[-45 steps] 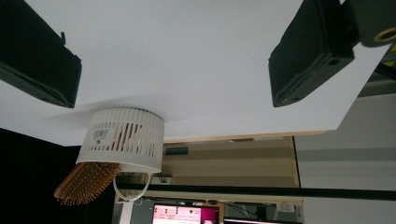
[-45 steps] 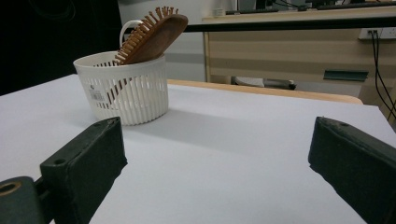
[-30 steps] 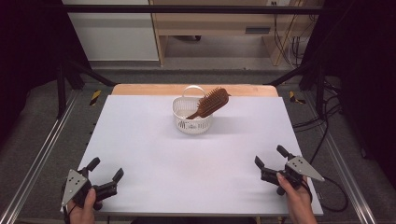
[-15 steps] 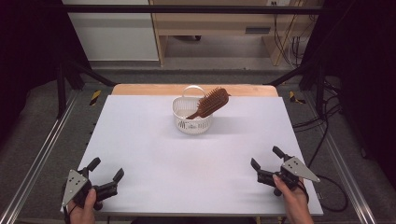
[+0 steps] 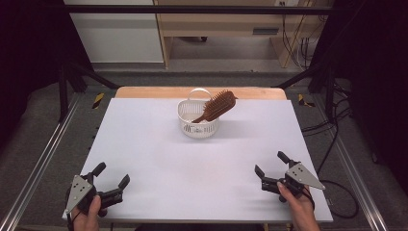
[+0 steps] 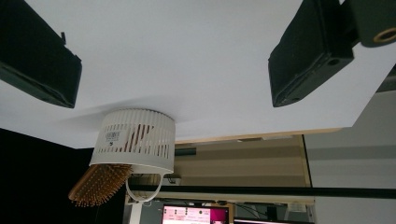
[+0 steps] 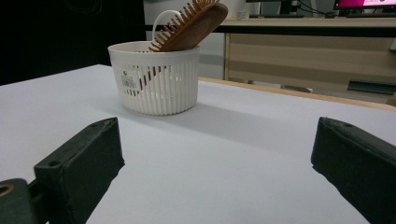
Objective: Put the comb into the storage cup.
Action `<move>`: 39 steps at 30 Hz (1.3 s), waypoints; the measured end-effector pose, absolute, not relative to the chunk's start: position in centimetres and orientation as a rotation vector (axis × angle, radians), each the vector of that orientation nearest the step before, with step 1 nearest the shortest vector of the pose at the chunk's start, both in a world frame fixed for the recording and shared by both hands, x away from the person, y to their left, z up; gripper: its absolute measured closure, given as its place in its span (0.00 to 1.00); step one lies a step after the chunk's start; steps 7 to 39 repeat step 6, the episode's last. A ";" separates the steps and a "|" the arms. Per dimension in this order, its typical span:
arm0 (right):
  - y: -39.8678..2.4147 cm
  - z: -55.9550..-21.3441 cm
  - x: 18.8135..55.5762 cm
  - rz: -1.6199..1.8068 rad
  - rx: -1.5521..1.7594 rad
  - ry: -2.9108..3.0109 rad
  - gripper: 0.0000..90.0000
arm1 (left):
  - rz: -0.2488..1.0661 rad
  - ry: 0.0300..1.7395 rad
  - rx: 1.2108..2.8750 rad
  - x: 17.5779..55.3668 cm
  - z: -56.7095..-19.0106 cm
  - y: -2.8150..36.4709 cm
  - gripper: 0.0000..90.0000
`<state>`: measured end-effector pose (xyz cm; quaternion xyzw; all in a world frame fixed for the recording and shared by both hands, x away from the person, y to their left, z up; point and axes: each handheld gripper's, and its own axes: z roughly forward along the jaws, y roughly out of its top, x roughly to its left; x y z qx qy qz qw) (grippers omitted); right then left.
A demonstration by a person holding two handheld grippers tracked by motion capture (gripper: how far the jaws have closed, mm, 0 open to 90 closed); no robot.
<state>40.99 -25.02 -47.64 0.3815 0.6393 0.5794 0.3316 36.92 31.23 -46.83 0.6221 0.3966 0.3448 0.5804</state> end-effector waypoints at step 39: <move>-24.5 -47.7 41.1 1.515 0.984 1.682 0.03 | 0.806 0.928 1.452 36.9 -46.8 31.2 0.03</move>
